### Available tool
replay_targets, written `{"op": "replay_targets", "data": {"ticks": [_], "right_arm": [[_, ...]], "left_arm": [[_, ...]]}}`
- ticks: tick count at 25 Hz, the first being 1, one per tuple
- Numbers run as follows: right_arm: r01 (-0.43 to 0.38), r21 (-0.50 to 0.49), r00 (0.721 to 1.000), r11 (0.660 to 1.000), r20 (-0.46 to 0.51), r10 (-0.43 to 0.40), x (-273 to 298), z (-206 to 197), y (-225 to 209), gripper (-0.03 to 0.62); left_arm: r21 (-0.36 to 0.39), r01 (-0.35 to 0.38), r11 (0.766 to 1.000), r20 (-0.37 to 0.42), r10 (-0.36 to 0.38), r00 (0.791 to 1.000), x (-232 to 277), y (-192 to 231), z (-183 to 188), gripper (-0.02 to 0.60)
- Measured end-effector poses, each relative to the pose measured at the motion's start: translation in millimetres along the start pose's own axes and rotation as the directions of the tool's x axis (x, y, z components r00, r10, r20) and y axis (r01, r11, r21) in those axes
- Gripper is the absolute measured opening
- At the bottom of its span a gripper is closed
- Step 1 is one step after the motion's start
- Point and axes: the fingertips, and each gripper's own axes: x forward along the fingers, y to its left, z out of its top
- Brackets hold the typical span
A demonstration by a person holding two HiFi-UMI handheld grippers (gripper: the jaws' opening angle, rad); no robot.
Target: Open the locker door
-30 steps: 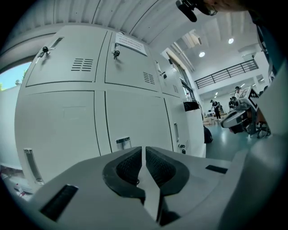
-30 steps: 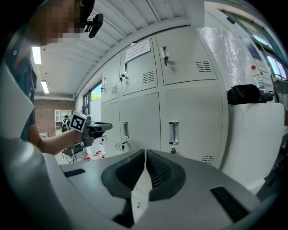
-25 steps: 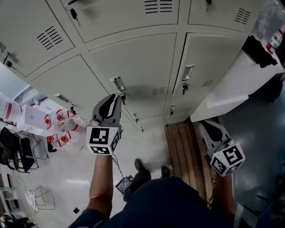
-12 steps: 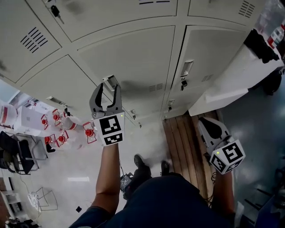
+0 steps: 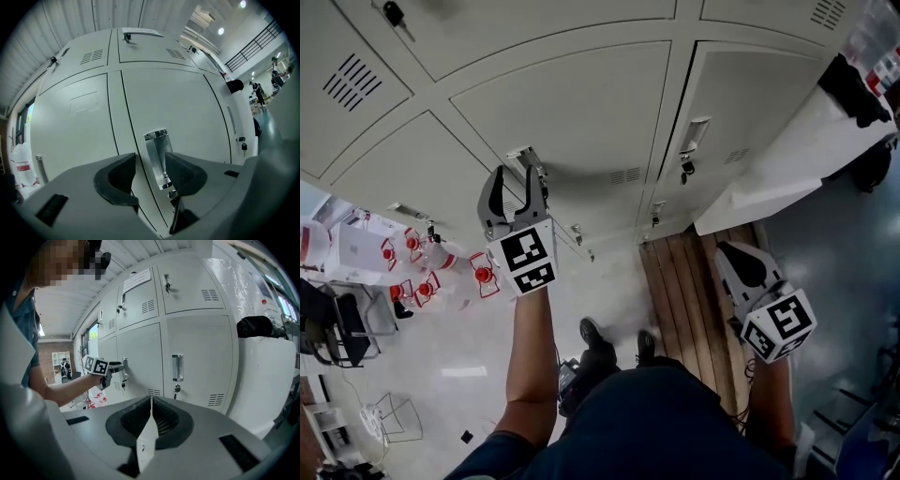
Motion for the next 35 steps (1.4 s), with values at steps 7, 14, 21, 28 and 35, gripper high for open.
{"op": "replay_targets", "data": {"ticks": [7, 14, 21, 28, 35], "right_arm": [[-0.023, -0.008, 1.0, 1.0, -0.011, 0.022, 8.0, -0.7, 8.6, 0.037], [-0.022, -0.011, 1.0, 1.0, -0.013, 0.022, 3.5, -0.6, 9.0, 0.037], [-0.029, -0.011, 1.0, 1.0, -0.012, 0.029, -0.8, -2.2, 6.0, 0.037], [-0.053, -0.02, 0.999, 0.998, -0.006, 0.053, -0.9, 0.3, 6.0, 0.037], [-0.092, -0.038, 0.996, 0.995, 0.0, 0.092, 0.7, 3.9, 10.6, 0.037]], "left_arm": [[-0.001, -0.052, 0.999, 0.02, 0.052, 0.998, 0.2, 4.8, -0.3, 0.181], [-0.008, 0.009, 1.0, 0.022, -0.008, 1.0, -5.7, 0.3, -1.3, 0.147], [0.007, 0.03, 1.0, 0.024, -0.03, 0.999, -19.4, -4.1, 0.2, 0.149], [0.028, 0.073, 0.997, 0.001, -0.073, 0.997, -38.9, -11.6, 0.0, 0.113], [0.043, 0.119, 0.992, -0.01, -0.118, 0.993, -59.5, -17.8, 1.5, 0.09]]}}
